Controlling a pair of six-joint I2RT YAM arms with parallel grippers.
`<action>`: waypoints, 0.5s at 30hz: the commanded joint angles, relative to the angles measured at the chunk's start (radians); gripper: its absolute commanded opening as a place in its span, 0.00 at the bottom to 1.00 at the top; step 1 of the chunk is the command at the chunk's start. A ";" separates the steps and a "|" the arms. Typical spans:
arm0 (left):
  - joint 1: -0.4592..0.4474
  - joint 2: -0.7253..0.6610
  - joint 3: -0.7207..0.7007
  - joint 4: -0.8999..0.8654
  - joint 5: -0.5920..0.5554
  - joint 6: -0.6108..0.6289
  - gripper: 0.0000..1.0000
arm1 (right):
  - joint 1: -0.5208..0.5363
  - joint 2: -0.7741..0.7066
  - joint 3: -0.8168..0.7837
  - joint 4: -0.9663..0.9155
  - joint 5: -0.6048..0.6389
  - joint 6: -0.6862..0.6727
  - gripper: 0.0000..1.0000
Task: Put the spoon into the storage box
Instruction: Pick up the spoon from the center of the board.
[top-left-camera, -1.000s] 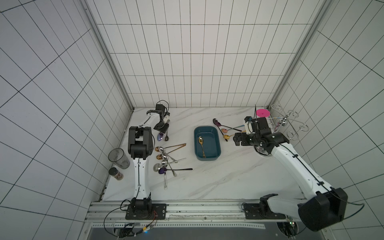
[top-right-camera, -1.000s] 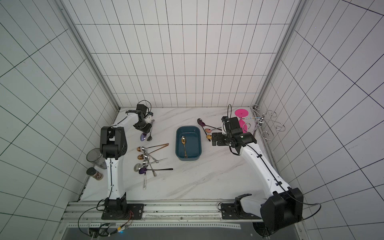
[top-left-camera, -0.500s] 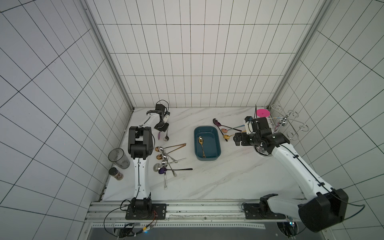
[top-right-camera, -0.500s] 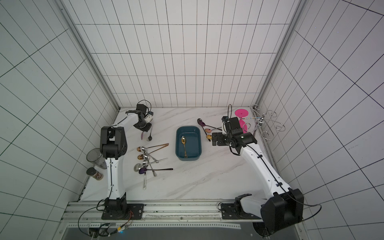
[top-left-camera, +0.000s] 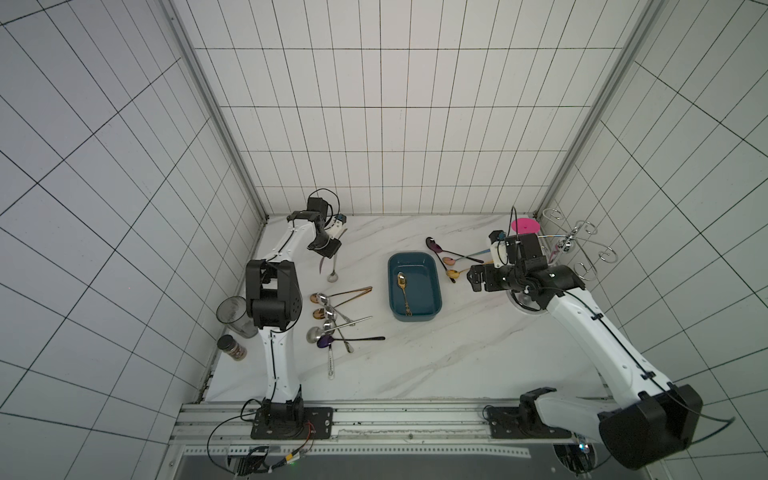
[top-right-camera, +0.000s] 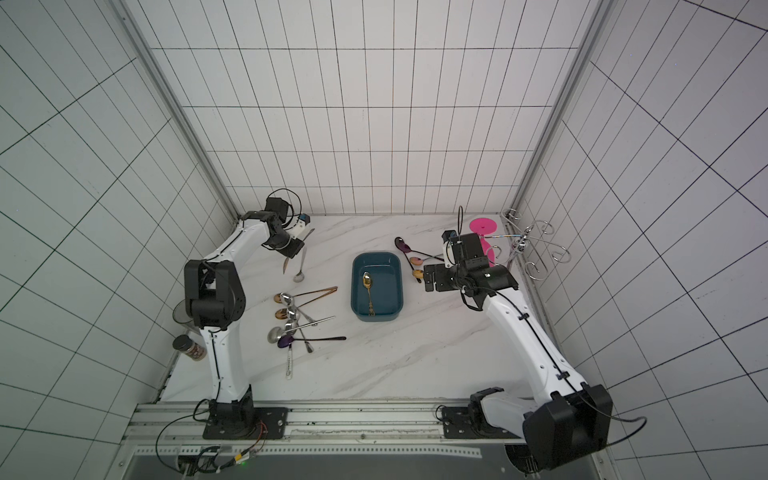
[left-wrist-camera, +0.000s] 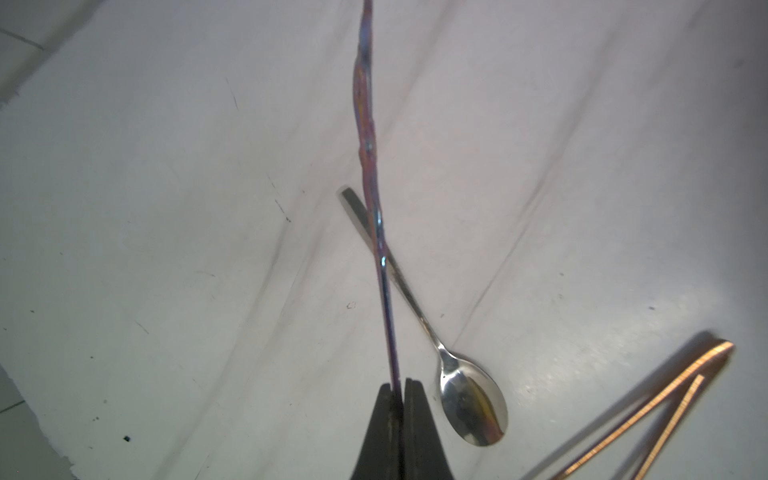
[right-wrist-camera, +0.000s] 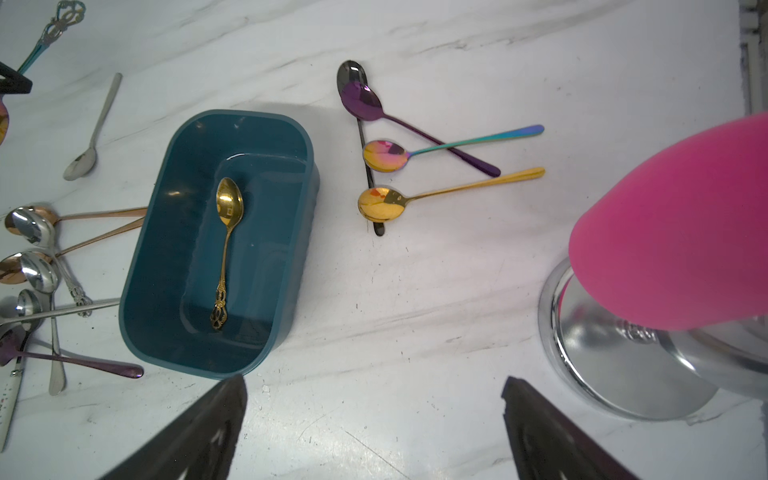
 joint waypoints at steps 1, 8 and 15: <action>-0.035 -0.112 0.033 -0.083 0.158 0.131 0.00 | 0.033 -0.039 0.079 0.000 -0.076 -0.106 1.00; -0.154 -0.231 -0.006 -0.298 0.299 0.484 0.00 | 0.134 -0.043 0.107 -0.009 -0.179 -0.314 0.96; -0.304 -0.321 -0.095 -0.310 0.103 0.705 0.00 | 0.189 -0.040 0.101 0.034 -0.288 -0.428 0.91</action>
